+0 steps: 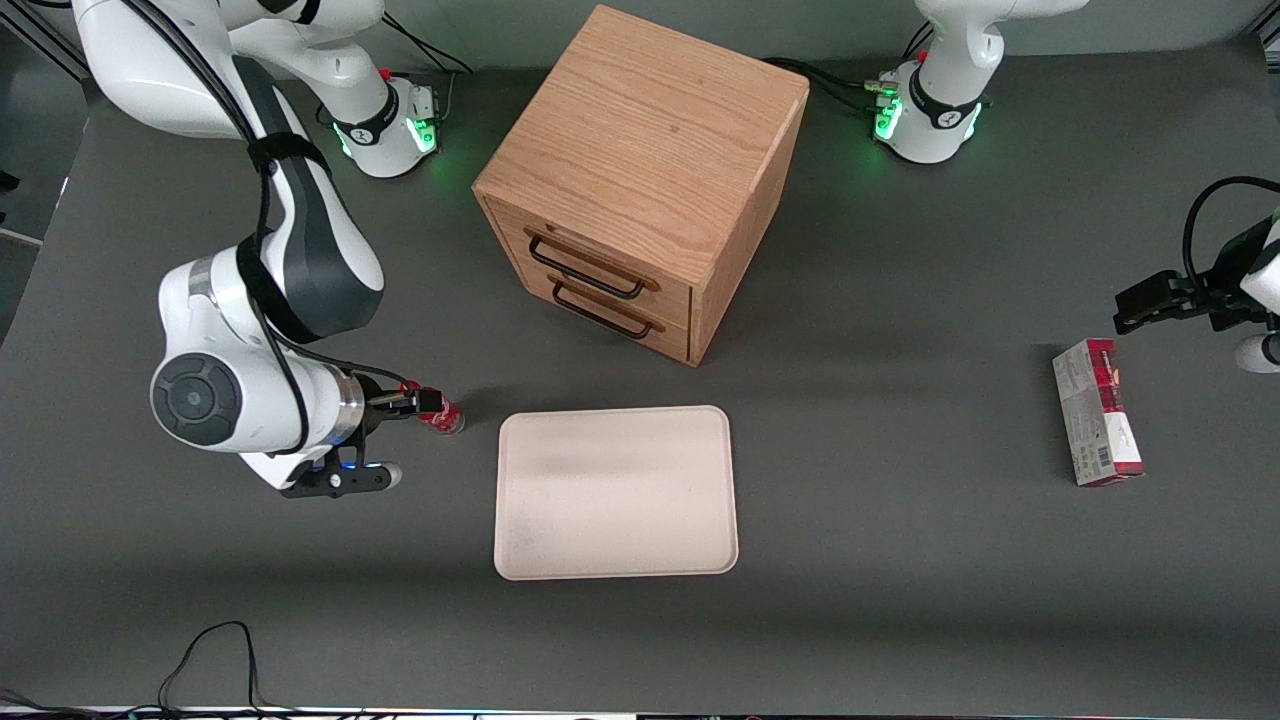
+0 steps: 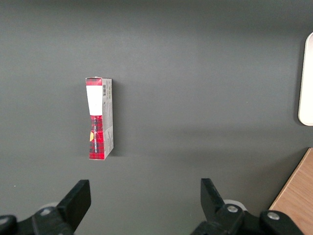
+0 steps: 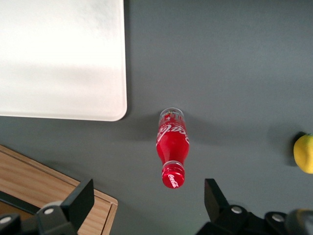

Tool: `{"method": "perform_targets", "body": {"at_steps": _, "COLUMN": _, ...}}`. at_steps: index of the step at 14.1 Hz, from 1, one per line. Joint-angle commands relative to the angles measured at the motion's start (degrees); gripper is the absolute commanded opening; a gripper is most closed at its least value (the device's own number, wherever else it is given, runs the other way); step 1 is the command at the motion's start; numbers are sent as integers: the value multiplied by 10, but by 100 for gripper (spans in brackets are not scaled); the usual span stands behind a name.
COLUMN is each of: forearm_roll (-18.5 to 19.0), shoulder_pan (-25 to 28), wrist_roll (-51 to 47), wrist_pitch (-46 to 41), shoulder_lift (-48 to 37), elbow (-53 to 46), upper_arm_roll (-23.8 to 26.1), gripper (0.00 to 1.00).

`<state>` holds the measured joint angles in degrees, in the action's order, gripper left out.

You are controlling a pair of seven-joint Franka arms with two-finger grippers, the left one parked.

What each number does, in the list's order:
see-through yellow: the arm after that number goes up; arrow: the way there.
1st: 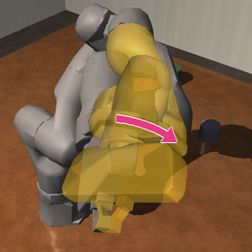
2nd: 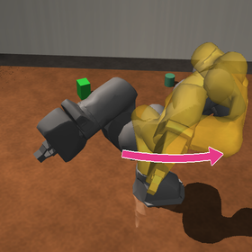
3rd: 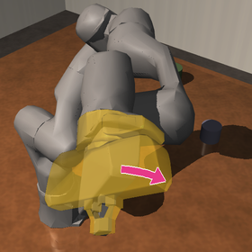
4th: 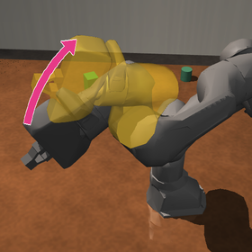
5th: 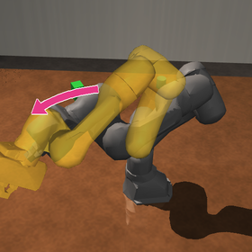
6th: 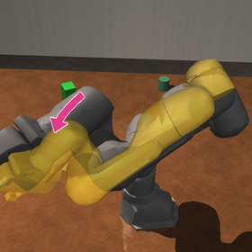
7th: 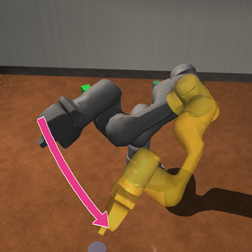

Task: Place coke bottle on tray
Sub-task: 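Lower the right gripper around the bottle's cap end and close it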

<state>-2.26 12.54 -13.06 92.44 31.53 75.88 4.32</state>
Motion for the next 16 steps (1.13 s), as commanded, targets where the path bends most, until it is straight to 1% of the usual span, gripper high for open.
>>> {"method": "perform_targets", "body": {"at_steps": 1, "forearm_roll": 4, "shoulder_pan": 1, "wrist_roll": 14, "wrist_pitch": 41, "shoulder_lift": -24, "elbow": 70, "upper_arm_roll": -2, "gripper": 100}}
{"method": "perform_targets", "body": {"at_steps": 5, "forearm_roll": 5, "shoulder_pan": 3, "wrist_roll": 25, "wrist_pitch": 106, "shoulder_lift": -41, "elbow": 138, "upper_arm_roll": -5, "gripper": 100}}
{"method": "perform_targets", "body": {"at_steps": 8, "forearm_roll": 18, "shoulder_pan": 3, "wrist_roll": 36, "wrist_pitch": 125, "shoulder_lift": -58, "elbow": 180, "upper_arm_roll": -5, "gripper": 100}}
{"method": "perform_targets", "body": {"at_steps": 11, "forearm_roll": 18, "shoulder_pan": 2, "wrist_roll": 37, "wrist_pitch": 170, "shoulder_lift": -86, "elbow": 237, "upper_arm_roll": -5, "gripper": 100}}
{"method": "perform_targets", "body": {"at_steps": 16, "forearm_roll": 19, "shoulder_pan": 2, "wrist_roll": 44, "wrist_pitch": 179, "shoulder_lift": -89, "elbow": 250, "upper_arm_roll": -5, "gripper": 99}}
